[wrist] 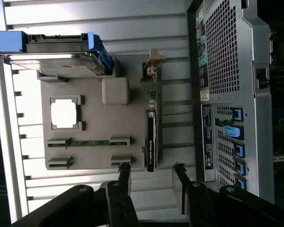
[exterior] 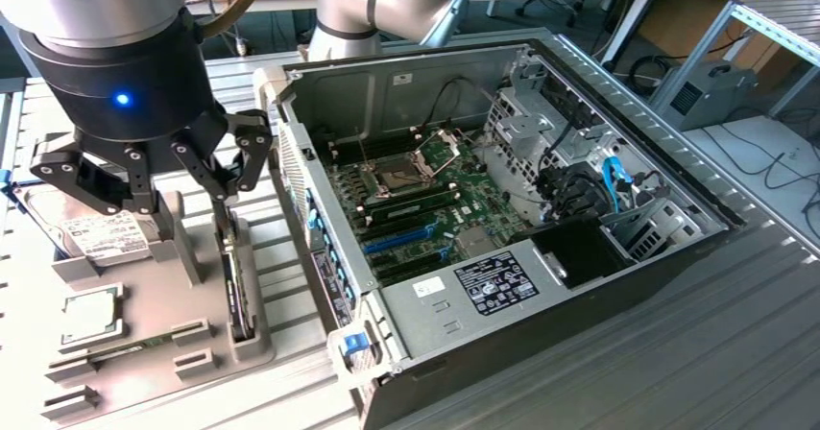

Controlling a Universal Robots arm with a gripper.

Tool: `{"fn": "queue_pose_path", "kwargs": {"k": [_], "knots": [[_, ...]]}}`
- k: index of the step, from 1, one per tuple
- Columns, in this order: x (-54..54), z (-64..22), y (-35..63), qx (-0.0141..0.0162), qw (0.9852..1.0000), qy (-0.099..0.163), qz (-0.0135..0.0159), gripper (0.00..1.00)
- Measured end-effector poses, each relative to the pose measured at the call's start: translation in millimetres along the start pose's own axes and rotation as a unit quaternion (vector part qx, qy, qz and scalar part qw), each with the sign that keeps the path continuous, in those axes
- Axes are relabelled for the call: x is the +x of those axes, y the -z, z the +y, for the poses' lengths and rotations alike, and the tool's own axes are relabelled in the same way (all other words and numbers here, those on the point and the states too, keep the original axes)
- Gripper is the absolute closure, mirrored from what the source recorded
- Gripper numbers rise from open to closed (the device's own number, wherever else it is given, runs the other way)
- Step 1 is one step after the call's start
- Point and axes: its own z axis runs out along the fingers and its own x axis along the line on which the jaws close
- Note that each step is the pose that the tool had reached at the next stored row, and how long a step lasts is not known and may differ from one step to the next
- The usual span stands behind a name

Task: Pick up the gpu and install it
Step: 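Pick up the gpu and move the gpu toward the slot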

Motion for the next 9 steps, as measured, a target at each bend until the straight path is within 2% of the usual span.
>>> {"fn": "queue_pose_path", "kwargs": {"k": [9], "knots": [[0.0,0.0,-2.2,0.0,1.0,0.0,0.0,0.52]]}}
